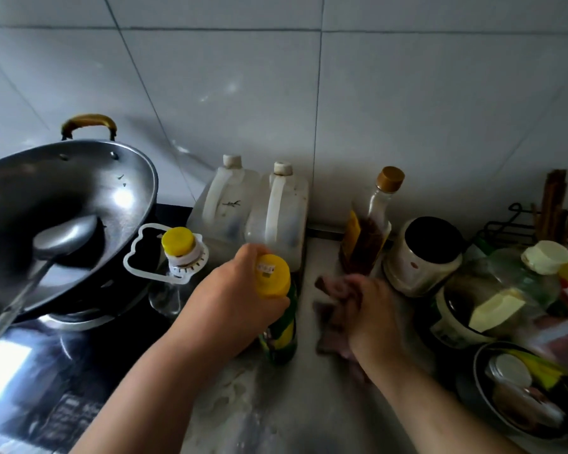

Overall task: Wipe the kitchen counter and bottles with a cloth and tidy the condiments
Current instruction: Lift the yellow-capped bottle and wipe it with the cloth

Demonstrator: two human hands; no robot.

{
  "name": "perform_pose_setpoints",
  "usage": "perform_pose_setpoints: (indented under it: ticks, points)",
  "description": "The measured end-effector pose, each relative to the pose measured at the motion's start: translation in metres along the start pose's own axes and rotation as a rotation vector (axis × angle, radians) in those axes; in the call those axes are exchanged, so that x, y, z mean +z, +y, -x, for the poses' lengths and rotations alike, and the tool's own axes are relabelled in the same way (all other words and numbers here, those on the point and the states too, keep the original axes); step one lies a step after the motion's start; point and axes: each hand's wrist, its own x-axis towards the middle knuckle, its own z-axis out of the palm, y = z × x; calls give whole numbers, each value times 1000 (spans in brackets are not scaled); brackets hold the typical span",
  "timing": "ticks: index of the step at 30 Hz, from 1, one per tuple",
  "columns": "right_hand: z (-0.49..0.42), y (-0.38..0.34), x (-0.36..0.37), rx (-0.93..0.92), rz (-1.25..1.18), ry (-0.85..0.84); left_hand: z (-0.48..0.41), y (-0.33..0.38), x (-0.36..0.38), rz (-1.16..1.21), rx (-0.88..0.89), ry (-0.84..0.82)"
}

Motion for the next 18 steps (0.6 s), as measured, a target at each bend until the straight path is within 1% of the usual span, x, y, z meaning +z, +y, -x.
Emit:
perform_pose_setpoints:
  ticks: [1,2,3,5,7,9,12,15,18]
  points:
    - [-8,-12,2,-100,62,98,-1,-1,-1,-5,7,1]
    - [-17,-22,9,-151,128,138,-3,-3,0,-10,15,3]
    - [-25,-30,18,-175,194,122,-4,-4,2,-10,19,10]
    - [-41,-26,45,-211,328,5,-5,-6,4,3,30,34]
    - [-56,-3,77,-289,470,-157,-6,-9,8,23,42,48]
    - [-76,26,101,-266,547,-318,-5,-13,11,28,50,63]
    - [-108,54,117,-293,561,-341,-5,-14,11,12,75,88]
    - [-127,67,132,-221,628,-378,-6,-15,13,11,84,91]
    - [-130,68,136,-178,568,-370,-7,-13,14,22,85,86]
